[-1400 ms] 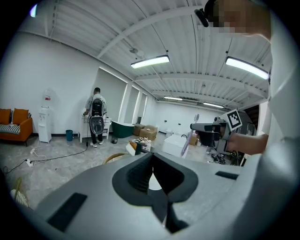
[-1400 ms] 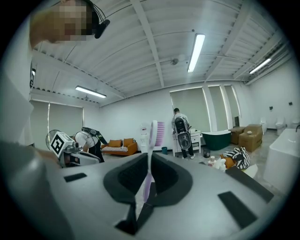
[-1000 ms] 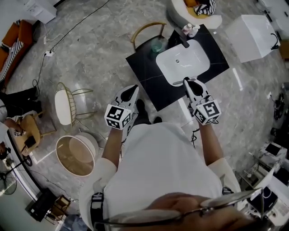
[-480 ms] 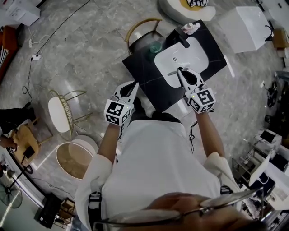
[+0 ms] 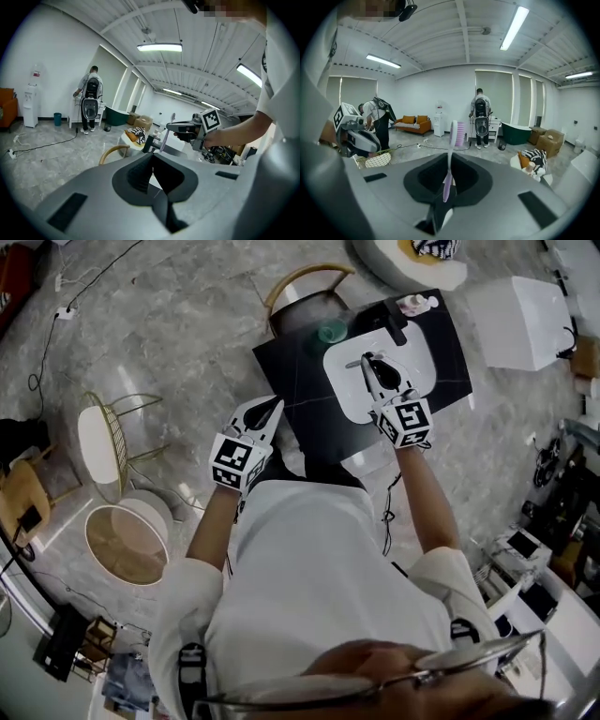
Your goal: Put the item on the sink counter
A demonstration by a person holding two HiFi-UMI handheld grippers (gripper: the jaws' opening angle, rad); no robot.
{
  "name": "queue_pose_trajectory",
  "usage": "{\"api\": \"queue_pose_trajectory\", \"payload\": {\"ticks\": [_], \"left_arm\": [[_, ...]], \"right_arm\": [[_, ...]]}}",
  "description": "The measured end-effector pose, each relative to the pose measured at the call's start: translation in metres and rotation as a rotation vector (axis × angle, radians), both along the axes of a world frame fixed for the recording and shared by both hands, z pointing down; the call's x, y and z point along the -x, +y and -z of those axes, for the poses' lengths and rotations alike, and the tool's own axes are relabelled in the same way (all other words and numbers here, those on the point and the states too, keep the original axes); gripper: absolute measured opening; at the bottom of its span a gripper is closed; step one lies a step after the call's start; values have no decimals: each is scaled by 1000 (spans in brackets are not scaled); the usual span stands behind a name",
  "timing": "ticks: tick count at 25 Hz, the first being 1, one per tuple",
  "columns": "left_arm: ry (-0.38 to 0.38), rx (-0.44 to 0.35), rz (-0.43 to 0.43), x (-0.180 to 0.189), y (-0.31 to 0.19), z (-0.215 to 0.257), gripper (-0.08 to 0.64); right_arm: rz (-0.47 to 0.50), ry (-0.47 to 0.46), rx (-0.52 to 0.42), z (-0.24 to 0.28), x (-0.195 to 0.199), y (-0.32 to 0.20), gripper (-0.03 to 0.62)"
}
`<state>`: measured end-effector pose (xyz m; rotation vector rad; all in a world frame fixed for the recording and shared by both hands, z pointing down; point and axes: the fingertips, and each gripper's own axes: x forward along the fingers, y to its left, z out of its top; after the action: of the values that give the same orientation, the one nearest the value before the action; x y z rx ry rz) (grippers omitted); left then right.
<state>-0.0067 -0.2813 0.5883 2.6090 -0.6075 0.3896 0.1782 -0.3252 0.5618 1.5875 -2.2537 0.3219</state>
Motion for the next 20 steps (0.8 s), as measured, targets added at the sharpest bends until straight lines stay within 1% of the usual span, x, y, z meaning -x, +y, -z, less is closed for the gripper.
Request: {"api": "queue_pose_trajectory", "payload": {"ticks": [3,7,10,13,16,20], "left_arm": [[-14,20,89,2,0,-3,5],[-17,70,191,-6,6,-11,5],[-28,95,232,-13,17,-19,5],[-44,121,258,-20,29,-26,5],[-55,134,298,-19,33,-30,5],[-53,149,378,-12,33,-33,5]], "right_arm": [[68,35,7,-19,1,-24,29],[143,88,8,-43,-6,-53,29],[188,127,5,-62,-10,-75,29],[251,169,21,-87,-8,-89,29],[323,224,59,-118,1,-99,29],[408,311,117,-157,9,-104,29]]}}
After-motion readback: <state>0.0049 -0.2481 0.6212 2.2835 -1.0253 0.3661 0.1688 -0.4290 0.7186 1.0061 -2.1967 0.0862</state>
